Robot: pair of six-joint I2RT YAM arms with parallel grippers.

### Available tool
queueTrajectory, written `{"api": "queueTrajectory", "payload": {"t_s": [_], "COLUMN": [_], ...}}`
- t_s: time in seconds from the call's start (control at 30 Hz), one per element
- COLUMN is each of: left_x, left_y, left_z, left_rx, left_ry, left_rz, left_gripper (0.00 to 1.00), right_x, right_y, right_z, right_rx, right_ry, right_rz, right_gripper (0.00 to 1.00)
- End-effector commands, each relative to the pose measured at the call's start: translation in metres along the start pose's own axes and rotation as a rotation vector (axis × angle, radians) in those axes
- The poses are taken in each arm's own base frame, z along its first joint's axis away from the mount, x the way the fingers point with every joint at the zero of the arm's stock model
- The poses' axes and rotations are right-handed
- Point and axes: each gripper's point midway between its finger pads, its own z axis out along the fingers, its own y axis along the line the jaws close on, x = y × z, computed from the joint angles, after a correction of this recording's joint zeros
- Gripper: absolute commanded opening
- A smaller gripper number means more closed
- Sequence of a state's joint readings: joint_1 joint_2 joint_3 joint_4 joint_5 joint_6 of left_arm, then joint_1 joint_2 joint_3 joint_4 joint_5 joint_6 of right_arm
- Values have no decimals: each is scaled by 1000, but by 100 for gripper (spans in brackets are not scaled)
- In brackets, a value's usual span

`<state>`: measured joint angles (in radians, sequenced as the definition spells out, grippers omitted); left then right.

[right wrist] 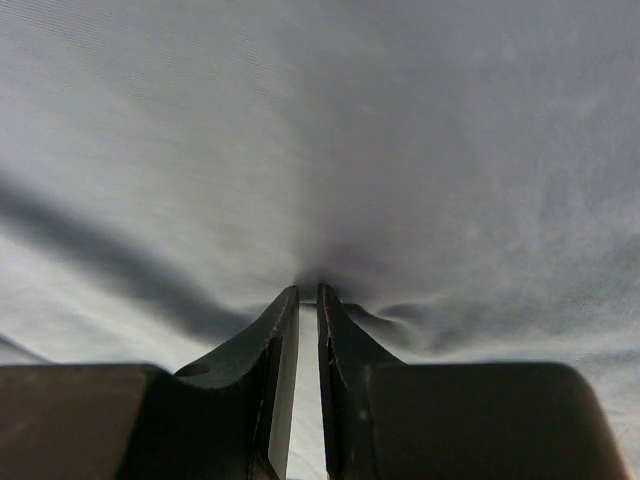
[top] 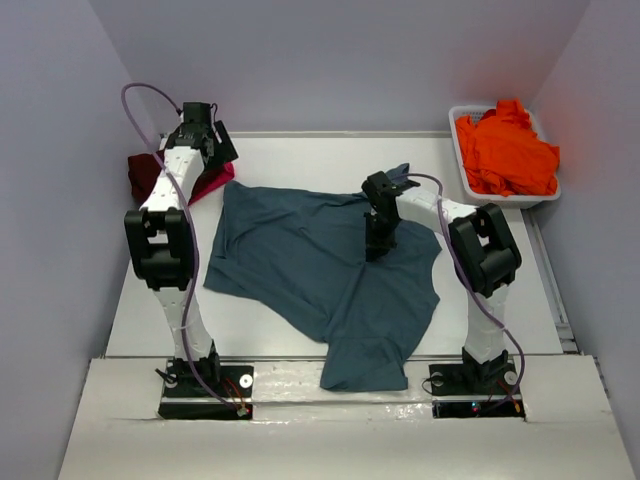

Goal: Fold and stack the t-shirts
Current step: Flatten the tshirt out

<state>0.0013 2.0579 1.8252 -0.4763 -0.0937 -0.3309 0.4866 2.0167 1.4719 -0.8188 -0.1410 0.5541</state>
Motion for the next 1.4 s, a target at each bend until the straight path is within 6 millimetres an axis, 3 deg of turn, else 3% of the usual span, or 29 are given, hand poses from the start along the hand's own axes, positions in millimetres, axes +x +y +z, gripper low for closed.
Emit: {"api": "queueTrajectory", "payload": {"t_s": [0.0, 0.07, 0.1, 0.17, 0.2, 0.27, 0.37, 0.43, 0.6, 0.7, 0.93, 1.37], "left_x": [-5, 15, 39, 65, 88, 107, 144, 158, 195, 207, 226, 238], "left_y": [-31, -41, -54, -61, -67, -70, -64, -67, -52, -49, -21, 14], "left_z": [-73, -82, -89, -95, -101, -110, -116, -127, -133, -139, -136, -106], "left_rx": [44, 43, 62, 63, 79, 100, 116, 141, 111, 111, -56, -262], "left_ry": [-81, -51, -17, 24, 57, 86, 166, 185, 259, 277, 320, 386], "left_rz": [57, 103, 149, 194, 228, 237, 248, 257, 282, 289, 376, 590], "left_gripper": [87, 87, 87, 87, 87, 87, 87, 87, 87, 87, 87, 87], "right_x": [-9, -9, -9, -8, -8, -4, 4, 14, 38, 48, 71, 85], "right_y": [1, 0, -1, 0, -1, -2, -7, -8, -11, -15, -22, -32], "right_z": [-15, -18, -19, -26, -27, -32, -40, -43, -52, -50, -39, -5], "right_rx": [-23, -22, -18, -26, -24, -27, -26, -36, -72, -77, -84, -73], "right_ry": [-67, -76, -81, -92, -97, -104, -103, -85, -44, -19, 70, 145], "right_rz": [17, 22, 24, 28, 28, 28, 29, 29, 35, 33, 6, -3], "right_gripper": [20, 20, 20, 22, 22, 22, 22, 22, 23, 23, 23, 23]}}
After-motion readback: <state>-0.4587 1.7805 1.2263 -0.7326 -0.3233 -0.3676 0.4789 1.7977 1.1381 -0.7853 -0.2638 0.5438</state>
